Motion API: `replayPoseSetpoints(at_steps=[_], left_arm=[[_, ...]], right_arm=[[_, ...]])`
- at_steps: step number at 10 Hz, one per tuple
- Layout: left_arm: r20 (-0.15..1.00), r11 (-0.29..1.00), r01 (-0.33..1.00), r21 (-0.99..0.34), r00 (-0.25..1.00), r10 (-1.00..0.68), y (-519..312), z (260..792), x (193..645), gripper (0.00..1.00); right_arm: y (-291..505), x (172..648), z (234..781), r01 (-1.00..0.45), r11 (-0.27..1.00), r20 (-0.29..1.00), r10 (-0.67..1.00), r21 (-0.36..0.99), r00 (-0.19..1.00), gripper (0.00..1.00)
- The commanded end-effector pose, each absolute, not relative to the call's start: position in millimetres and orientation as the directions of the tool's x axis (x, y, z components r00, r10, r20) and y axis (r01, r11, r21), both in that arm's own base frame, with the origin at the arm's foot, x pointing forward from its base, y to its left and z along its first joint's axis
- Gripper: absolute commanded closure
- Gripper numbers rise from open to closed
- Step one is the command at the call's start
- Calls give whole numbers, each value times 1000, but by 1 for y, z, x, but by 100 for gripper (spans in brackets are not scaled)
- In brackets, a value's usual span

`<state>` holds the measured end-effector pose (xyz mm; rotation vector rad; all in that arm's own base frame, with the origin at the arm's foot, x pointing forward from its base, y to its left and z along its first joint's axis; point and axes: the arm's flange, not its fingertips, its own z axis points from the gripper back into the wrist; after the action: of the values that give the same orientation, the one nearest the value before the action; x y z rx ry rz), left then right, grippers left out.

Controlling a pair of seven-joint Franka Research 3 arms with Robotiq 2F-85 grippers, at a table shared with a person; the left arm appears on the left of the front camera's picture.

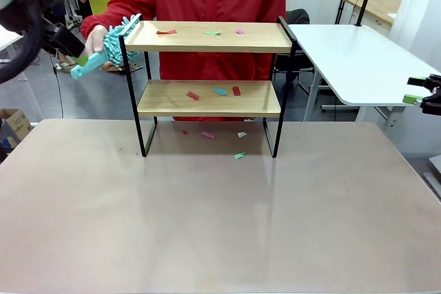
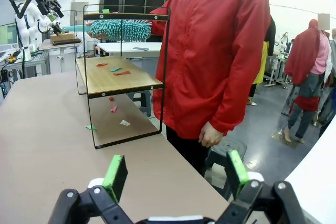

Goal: Clean the shelf.
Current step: Pick up the Duster handed by the human.

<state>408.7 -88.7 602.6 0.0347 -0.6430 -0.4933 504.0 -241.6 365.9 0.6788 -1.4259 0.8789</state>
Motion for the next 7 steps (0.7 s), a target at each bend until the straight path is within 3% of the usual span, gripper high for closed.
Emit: replayPoseSetpoints(at_steps=[1,7], left_arm=[[575,914,350,203,713,-401,-97,596,419,0],[594,944,270,190,734,-329,-93,564,453,0]], right_arm=[[-240,505,370,-840,535,993,112,-95,-40,0],[-240,505,370,-840,535,993,112,-95,-40,0]])
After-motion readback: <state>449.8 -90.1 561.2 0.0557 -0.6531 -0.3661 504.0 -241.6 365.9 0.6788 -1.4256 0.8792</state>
